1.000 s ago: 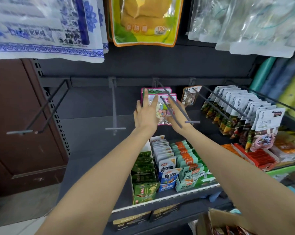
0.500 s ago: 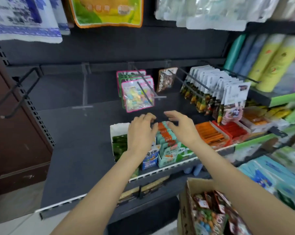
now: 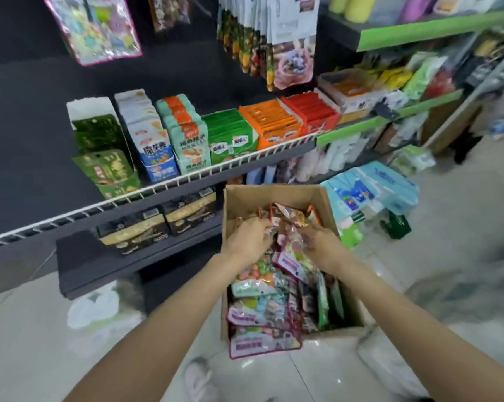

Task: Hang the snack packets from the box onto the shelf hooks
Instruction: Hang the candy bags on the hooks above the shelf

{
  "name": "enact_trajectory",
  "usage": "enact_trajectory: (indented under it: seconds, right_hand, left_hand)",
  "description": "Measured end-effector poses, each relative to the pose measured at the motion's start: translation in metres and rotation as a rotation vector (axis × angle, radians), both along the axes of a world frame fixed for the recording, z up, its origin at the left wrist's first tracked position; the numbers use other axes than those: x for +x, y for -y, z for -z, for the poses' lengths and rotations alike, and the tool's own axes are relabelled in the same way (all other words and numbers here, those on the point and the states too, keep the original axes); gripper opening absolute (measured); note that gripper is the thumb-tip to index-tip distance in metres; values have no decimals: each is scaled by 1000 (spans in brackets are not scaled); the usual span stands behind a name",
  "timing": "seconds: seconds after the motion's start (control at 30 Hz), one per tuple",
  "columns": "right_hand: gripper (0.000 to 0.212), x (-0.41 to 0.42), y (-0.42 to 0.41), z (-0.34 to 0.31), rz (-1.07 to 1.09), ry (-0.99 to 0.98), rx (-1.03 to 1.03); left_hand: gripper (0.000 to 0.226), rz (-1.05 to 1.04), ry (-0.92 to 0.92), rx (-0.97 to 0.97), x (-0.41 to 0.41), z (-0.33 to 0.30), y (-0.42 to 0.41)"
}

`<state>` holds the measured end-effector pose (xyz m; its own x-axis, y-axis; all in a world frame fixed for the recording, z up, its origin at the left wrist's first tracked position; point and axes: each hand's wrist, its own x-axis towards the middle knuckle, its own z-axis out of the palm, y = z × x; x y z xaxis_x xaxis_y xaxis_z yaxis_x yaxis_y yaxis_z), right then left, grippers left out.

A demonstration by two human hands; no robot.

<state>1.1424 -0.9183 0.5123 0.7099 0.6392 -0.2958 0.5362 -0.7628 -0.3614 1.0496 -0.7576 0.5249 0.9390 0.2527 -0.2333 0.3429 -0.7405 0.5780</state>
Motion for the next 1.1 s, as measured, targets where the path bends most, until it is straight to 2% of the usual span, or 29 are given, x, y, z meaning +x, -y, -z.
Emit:
enact_trajectory:
  seconds: [0.1, 0.17, 0.23, 0.3, 0.4, 0.5, 0.6, 0.73, 0.93, 1.1]
  right_hand:
    - [55, 0, 28, 10, -48, -88, -32]
    - [46, -2, 37, 11, -118, -140, -70]
    - [31, 1, 43, 12, -158, -136, -63]
    - [27, 6, 53, 11, -156, -176, -4]
    - [21, 13, 67, 7, -167, -309, 34]
    - [16, 18, 72, 3, -232, -258, 42]
    - [10, 23, 66, -11, -173, -252, 159]
    - [9, 31, 52, -46, -75, -315, 417]
    - [11, 23, 10, -98, -29, -221, 723]
    - [12, 8, -46, -132, -44, -77, 822]
  left_hand:
    - [23, 58, -142, 10, -1, 18, 31]
    - [23, -2, -184, 34, -3, 22, 44]
    - [22, -96, -128, 38, -4, 23, 53]
    - [14, -162, -50, 18, -1, 21, 58]
    - [17, -276, 38, -167, 6, 11, 64]
    - [16, -444, 170, -281, 10, -4, 58]
    - [10, -496, 337, -266, 8, -24, 46]
    - [10, -418, 486, -134, -2, -57, 32]
    - [10, -345, 492, -86, -17, -96, 10]
    - [14, -325, 532, -45, -27, -129, -17]
